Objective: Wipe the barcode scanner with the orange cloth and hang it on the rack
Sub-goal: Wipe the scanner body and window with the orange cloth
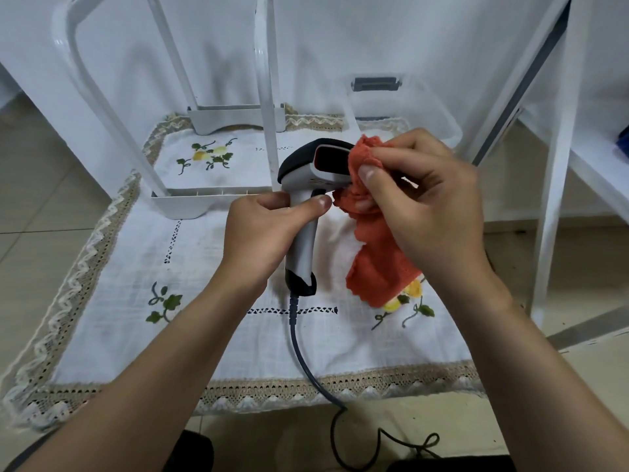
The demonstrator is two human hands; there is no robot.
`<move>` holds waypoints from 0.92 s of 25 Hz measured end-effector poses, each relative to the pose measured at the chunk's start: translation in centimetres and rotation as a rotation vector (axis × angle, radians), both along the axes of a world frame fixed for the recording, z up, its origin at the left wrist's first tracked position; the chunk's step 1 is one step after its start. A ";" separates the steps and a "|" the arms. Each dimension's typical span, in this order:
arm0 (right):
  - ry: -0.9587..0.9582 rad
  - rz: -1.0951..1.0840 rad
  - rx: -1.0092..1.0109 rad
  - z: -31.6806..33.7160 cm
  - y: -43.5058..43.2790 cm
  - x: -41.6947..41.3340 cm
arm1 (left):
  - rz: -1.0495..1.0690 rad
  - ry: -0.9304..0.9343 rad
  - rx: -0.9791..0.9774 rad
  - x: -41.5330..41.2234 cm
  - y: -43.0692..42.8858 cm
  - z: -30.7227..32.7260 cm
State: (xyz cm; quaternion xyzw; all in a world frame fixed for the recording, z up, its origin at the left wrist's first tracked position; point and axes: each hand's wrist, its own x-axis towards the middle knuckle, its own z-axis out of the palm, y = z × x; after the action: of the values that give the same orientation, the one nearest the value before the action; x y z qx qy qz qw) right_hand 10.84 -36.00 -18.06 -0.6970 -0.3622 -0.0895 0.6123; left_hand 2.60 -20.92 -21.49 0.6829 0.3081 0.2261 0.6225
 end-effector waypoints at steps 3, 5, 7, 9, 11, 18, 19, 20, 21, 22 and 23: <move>-0.076 -0.034 -0.098 -0.3 0.1 0.4 | 0.012 0.008 0.025 0.1 -0.1 -0.2; -0.095 -0.076 -0.110 -0.2 0.0 0.5 | 0.021 0.026 0.080 0.1 -0.3 -0.3; -0.105 -0.098 -0.118 0.0 0.0 0.3 | 0.014 0.019 0.132 0.0 -0.7 -0.2; -0.104 -0.093 -0.123 0.4 -0.1 0.0 | 0.000 -0.002 0.147 -0.1 -1.1 0.0; -0.087 -0.090 -0.133 0.6 -0.2 -0.2 | -0.005 -0.007 0.163 -0.2 -1.3 0.1; -0.090 -0.146 -0.182 0.7 -0.1 -0.2 | -0.015 0.004 0.192 -0.2 -1.6 0.1; -0.092 -0.134 -0.194 0.7 0.0 -0.2 | -0.010 0.008 0.199 -0.2 -1.6 0.1; -0.097 -0.118 -0.208 0.7 0.0 -0.2 | -0.007 0.011 0.207 -0.2 -1.6 0.1; -0.115 -0.109 -0.230 0.8 -0.1 -0.2 | -0.005 0.014 0.212 -0.3 -1.6 0.1; -0.140 -0.106 -0.255 0.8 -0.1 -0.2 | -0.005 0.017 0.218 -0.2 -1.6 0.0; -0.156 -0.113 -0.265 0.8 -0.2 -0.2 | -0.004 0.021 0.217 -0.3 -1.6 0.0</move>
State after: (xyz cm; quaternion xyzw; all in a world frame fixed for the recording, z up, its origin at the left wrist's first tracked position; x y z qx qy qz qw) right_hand 10.61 -36.15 -17.24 -0.7818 -0.3776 -0.1291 0.4790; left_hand 2.33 -22.55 -21.47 0.7492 0.2868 0.2496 0.5422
